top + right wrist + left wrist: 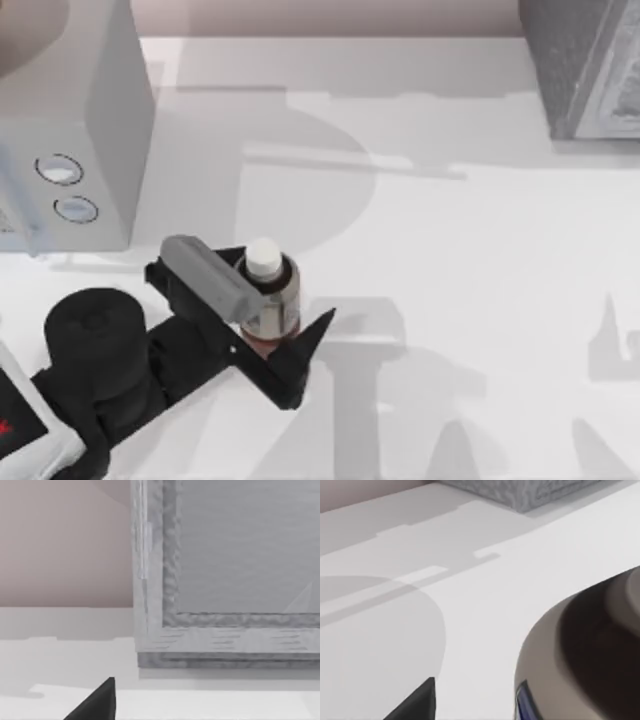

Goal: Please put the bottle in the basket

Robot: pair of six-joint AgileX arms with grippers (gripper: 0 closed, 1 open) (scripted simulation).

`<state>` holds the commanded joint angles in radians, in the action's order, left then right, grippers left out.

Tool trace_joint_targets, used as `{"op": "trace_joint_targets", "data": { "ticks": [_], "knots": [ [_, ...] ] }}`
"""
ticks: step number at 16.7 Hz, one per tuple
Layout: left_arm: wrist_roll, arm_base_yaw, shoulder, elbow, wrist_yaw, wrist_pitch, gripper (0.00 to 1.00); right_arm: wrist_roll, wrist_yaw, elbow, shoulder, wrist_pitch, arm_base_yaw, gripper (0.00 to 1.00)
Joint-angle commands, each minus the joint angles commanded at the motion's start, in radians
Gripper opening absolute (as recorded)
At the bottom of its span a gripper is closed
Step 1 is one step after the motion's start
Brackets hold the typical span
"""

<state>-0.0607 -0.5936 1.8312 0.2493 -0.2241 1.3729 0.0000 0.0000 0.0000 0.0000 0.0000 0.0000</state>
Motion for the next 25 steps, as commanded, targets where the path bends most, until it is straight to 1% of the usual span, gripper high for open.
{"op": "trace_joint_targets", "data": {
  "ticks": [1,14,15,25],
  "knots": [
    [0.0,0.0,0.0,0.0,0.0,0.0,1.0,0.0,0.0,0.0,0.0,0.0,0.0,1.0],
    [0.0,0.0,0.0,0.0,0.0,0.0,0.02,0.0,0.0,0.0,0.0,0.0,0.0,1.0],
    [0.0,0.0,0.0,0.0,0.0,0.0,0.0,0.0,0.0,0.0,0.0,0.0,0.0,1.0],
    [0.0,-0.006,-0.005,0.003,0.002,-0.01,0.0,0.0,0.0,0.0,0.0,0.0,0.0,1.0]
  ]
}}
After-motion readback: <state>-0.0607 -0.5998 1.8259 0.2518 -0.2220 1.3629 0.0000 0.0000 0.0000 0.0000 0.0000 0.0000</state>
